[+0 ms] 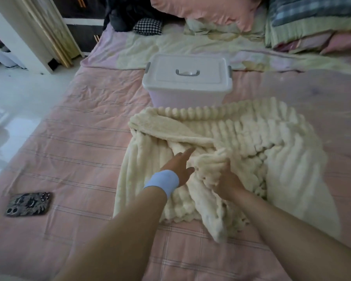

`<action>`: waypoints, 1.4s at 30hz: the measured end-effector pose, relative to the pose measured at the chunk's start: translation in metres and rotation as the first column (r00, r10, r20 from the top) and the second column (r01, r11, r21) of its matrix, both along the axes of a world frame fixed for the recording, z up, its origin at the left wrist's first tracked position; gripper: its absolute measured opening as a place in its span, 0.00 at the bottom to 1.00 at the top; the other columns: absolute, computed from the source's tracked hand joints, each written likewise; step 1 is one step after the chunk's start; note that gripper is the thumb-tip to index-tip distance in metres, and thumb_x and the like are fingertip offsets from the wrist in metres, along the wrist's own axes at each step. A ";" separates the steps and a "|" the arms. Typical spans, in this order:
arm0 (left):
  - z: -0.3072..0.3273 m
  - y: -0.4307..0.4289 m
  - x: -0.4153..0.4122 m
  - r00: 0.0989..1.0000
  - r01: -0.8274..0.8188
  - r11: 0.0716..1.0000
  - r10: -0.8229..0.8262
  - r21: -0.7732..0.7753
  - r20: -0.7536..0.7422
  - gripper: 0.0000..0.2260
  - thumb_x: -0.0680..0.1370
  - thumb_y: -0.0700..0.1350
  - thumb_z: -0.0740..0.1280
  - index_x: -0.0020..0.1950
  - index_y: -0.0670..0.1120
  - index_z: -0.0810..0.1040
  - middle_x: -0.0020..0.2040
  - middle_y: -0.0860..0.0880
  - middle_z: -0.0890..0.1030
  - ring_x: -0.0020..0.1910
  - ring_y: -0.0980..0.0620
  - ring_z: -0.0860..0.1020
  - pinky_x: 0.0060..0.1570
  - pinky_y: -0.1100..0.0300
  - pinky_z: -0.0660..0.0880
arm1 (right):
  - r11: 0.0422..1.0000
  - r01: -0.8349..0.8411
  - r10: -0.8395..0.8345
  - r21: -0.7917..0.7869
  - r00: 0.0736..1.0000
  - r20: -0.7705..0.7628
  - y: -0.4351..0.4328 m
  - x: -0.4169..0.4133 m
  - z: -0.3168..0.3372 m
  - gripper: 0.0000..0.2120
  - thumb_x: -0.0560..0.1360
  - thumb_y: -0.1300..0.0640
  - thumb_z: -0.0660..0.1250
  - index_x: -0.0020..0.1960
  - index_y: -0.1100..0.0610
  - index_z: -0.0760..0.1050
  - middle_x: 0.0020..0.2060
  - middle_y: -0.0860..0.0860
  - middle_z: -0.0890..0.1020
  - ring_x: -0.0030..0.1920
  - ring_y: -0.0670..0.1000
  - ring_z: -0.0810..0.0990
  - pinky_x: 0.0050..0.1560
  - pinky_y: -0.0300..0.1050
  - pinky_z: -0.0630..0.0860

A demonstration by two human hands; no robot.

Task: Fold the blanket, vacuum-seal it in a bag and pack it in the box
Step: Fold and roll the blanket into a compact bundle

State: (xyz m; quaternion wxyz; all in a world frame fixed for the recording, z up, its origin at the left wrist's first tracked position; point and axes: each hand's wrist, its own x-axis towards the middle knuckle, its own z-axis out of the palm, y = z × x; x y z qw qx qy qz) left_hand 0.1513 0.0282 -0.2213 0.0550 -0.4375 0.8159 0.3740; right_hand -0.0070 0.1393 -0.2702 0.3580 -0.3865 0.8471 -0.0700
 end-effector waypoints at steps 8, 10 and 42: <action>0.015 -0.016 0.025 0.971 -0.235 0.953 0.220 0.190 0.095 0.40 0.74 0.53 0.70 0.78 0.63 0.47 0.77 0.48 0.60 0.72 0.44 0.66 0.65 0.57 0.67 | 0.897 -0.149 0.334 -0.417 0.847 0.414 -0.028 0.070 0.034 0.17 0.64 0.58 0.66 0.49 0.55 0.87 0.54 0.51 0.85 0.56 0.50 0.83 0.61 0.50 0.79; 0.023 -0.029 0.062 0.962 -0.237 0.968 0.221 0.087 0.157 0.32 0.77 0.44 0.66 0.76 0.60 0.57 0.75 0.48 0.65 0.70 0.44 0.69 0.66 0.57 0.68 | 0.958 -0.058 0.224 -0.280 0.760 0.611 -0.037 0.086 0.046 0.15 0.67 0.59 0.68 0.51 0.51 0.85 0.54 0.50 0.85 0.57 0.50 0.83 0.63 0.51 0.77; 0.041 0.041 -0.361 0.938 0.342 0.929 -0.345 -0.139 0.000 0.22 0.82 0.44 0.56 0.75 0.58 0.62 0.72 0.50 0.66 0.70 0.47 0.67 0.66 0.50 0.68 | 0.905 0.419 -0.384 -0.079 0.882 0.274 0.065 -0.307 0.052 0.27 0.76 0.58 0.66 0.75 0.52 0.69 0.70 0.51 0.74 0.67 0.54 0.74 0.60 0.40 0.68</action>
